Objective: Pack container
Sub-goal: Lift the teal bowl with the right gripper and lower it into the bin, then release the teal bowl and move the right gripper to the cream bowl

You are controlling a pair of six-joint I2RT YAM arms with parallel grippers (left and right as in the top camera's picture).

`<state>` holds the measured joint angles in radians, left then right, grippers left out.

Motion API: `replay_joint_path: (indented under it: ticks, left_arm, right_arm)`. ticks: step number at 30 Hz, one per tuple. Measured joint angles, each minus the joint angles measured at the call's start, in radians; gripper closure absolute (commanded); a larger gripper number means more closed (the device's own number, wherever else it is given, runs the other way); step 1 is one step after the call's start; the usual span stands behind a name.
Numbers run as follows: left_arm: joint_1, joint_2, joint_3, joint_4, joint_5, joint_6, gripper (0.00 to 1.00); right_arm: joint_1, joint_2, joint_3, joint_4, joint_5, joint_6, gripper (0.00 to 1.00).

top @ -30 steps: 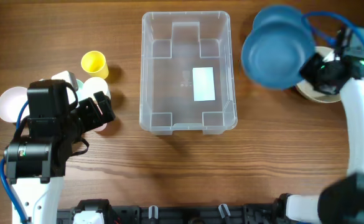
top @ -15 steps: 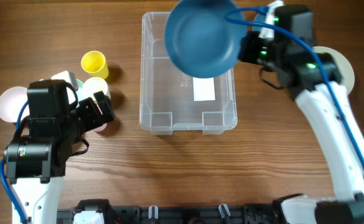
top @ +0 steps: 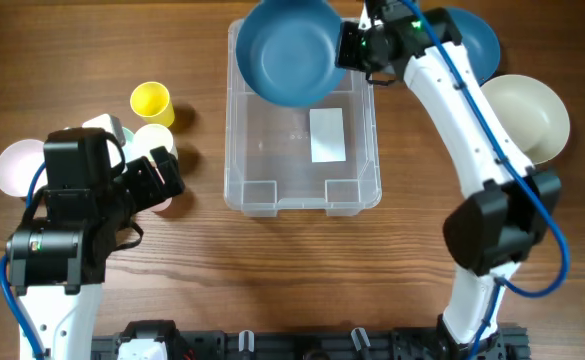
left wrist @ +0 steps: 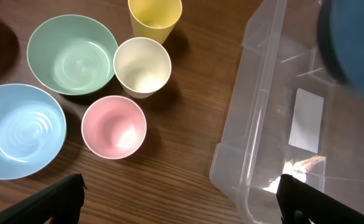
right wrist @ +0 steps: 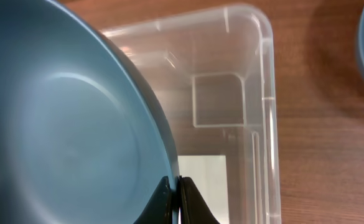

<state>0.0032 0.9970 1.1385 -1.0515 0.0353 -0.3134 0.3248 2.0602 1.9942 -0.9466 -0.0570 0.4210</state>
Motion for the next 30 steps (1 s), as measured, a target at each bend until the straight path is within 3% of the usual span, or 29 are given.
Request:
replay_joint_path:
  ticks: [4,5,7,8,9,16,23,26,30]
  left_arm:
    - [0.000,0.000,0.000,0.000,0.000,0.000,0.00]
    - [0.000,0.000,0.000,0.000,0.000,0.000,0.00]
    - [0.000,0.000,0.000,0.000,0.000,0.000,0.00]
    - [0.000,0.000,0.000,0.000,0.000,0.000,0.00]
    - [0.000,0.000,0.000,0.000,0.000,0.000,0.00]
    - [0.000,0.000,0.000,0.000,0.000,0.000,0.00]
    - [0.000,0.000,0.000,-0.006,0.000,0.000,0.00]
    - [0.000,0.000,0.000,-0.007,0.000,0.000,0.00]
    - [0.000,0.000,0.000,-0.008,0.000,0.000,0.00]
  right_arm:
    - [0.000,0.105,0.000,-0.018,0.006,0.000,0.96]
    - [0.000,0.124,0.000,-0.018,0.006,0.000,0.90]
    - [0.000,0.140,0.000,-0.009,0.006,-0.001,0.72]
    - [0.000,0.141,0.000,0.007,0.006,-0.001,0.48]
    - [0.000,0.140,0.000,0.013,0.006,-0.003,0.44]
    - [-0.003,0.128,0.000,0.011,0.007,0.000,0.39]
    - [-0.153,-0.113,0.111,0.008,0.047,-0.069,0.37]
    - [-0.322,-0.149,0.141,-0.031,0.063,-0.230,0.36]
    - [-0.393,-0.009,0.141,-0.076,0.066,-0.438,0.31]
